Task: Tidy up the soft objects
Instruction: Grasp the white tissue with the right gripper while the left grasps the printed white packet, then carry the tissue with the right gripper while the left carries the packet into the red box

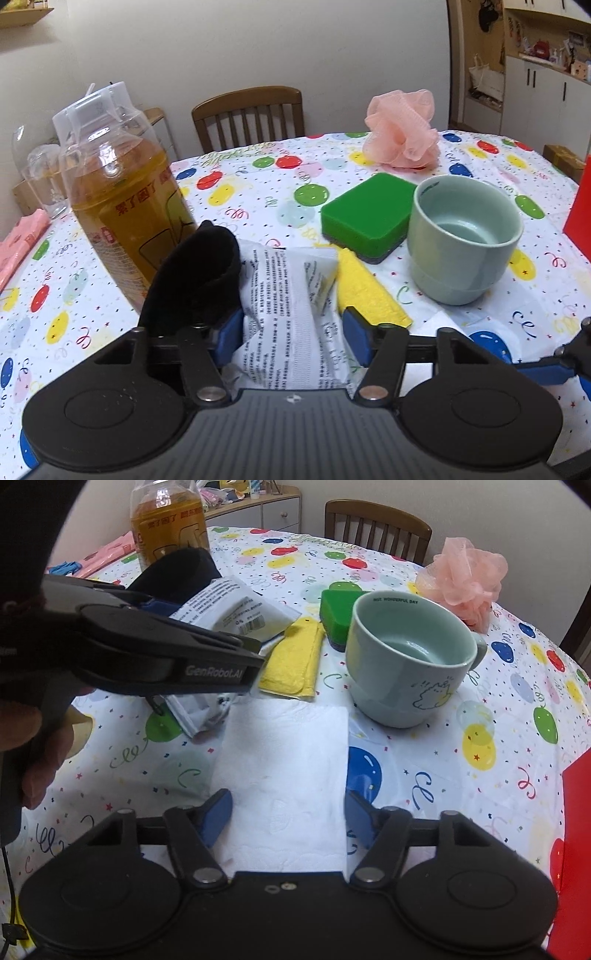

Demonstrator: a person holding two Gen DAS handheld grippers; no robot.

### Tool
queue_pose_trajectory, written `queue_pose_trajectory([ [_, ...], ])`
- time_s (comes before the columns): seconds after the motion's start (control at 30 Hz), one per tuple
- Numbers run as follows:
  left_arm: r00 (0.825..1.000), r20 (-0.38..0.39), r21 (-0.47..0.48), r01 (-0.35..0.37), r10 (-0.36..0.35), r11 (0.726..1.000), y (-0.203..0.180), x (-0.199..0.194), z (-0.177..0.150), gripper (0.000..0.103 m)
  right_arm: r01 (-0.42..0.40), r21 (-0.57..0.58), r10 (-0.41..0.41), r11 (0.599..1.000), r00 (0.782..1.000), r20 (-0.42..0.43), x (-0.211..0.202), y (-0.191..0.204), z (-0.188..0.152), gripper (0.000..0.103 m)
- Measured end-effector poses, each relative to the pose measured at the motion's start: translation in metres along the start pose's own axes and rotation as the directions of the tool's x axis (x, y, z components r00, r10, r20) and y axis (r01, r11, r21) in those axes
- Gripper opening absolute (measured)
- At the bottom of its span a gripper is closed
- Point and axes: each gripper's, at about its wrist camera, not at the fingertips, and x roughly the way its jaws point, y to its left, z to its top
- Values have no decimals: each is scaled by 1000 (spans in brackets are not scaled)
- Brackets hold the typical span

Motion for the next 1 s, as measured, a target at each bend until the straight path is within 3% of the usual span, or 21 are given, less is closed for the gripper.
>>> queue_pose_trajectory([
  [0.1,1000,0,-7,-13,13,1000,2,-1,-1,43,0,0,0,1000,1000,-2,-1,2,1,50],
  [0.17,1000,-2,-11,-17,17,1000,3,-1,-1,43,0,-2,0,1000,1000,-2,-2,2,2,37],
  [0.37,1000,-2,-14,-21,21,1000,3,-5,-2,40,-2,32,2,999,1000,-2,-6,-2,1,18],
  [0.7,1000,-6,-38,7,-7,999,3,-23,-7,39,-7,139,3,990,999,35,-36,-22,-13,12],
  [1.0,999,14,-46,50,-50,998,-5,-59,-2,39,-33,211,1,977,988,153,-93,-43,-16,12],
])
